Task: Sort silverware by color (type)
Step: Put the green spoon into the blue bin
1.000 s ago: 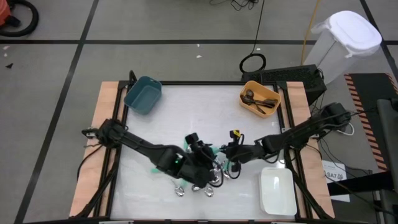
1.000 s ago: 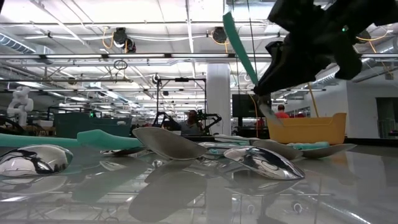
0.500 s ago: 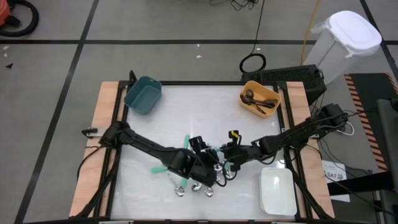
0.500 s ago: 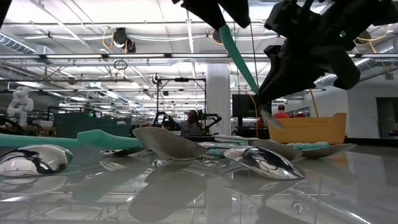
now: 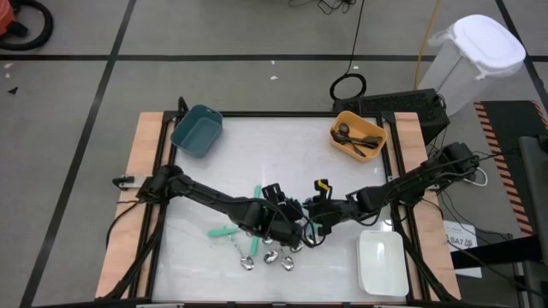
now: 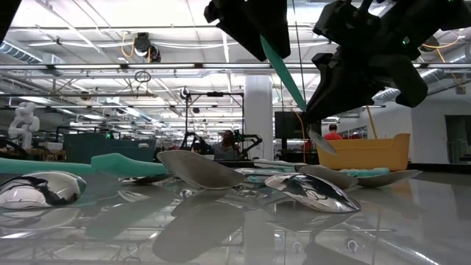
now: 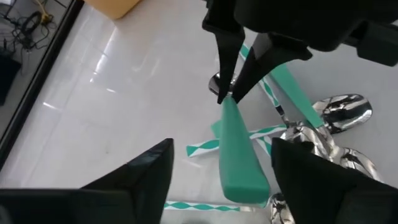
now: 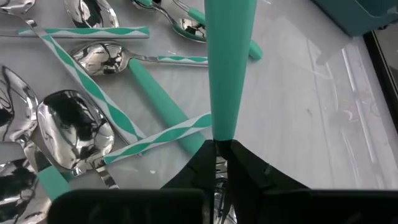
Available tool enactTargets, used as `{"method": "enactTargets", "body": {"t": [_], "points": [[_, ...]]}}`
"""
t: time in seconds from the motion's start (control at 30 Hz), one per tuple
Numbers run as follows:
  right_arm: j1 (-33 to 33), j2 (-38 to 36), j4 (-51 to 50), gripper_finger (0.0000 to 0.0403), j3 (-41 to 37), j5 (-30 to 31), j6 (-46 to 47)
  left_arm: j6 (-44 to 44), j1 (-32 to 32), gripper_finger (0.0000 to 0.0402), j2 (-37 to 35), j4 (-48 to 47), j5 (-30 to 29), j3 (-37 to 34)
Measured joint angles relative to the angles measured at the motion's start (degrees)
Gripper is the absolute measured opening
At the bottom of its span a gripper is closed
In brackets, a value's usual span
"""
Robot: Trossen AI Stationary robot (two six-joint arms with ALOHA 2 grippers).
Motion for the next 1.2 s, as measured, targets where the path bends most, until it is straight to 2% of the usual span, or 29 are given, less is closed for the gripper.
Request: {"method": "enactTargets", "body": {"t": [0.43,0.6,0.83,1.03,1.2], "points": [[0.0,0.0,0.1,0.0018,0.0,0.0,-0.2,0.7,-0.1,0.0127,0.0,-0.7,1.1,0.0],[0.0,0.0,0.1,0.0018,0.0,0.2,-0.2,1.5,-0.1,0.0087,0.0,-0.6,0.2,0.0],[0.0,0.0,0.0,0.0031,0.0,0.2,-0.2,0.8,-0.1,0.0081,0.0,-0.6,-0.4,0.0],[0.0,-0.1,-1.9,0.0092,0.0,0.2,1.3,0.3,-1.3,0.0081,0.0,-1.7,-3.2,0.0],[0.0,-1.1,-4.2,0.0136,-0.1,0.0,2.3,-5.3,-2.2,0.0081,0.0,-10.8,-9.2,0.0]]}}
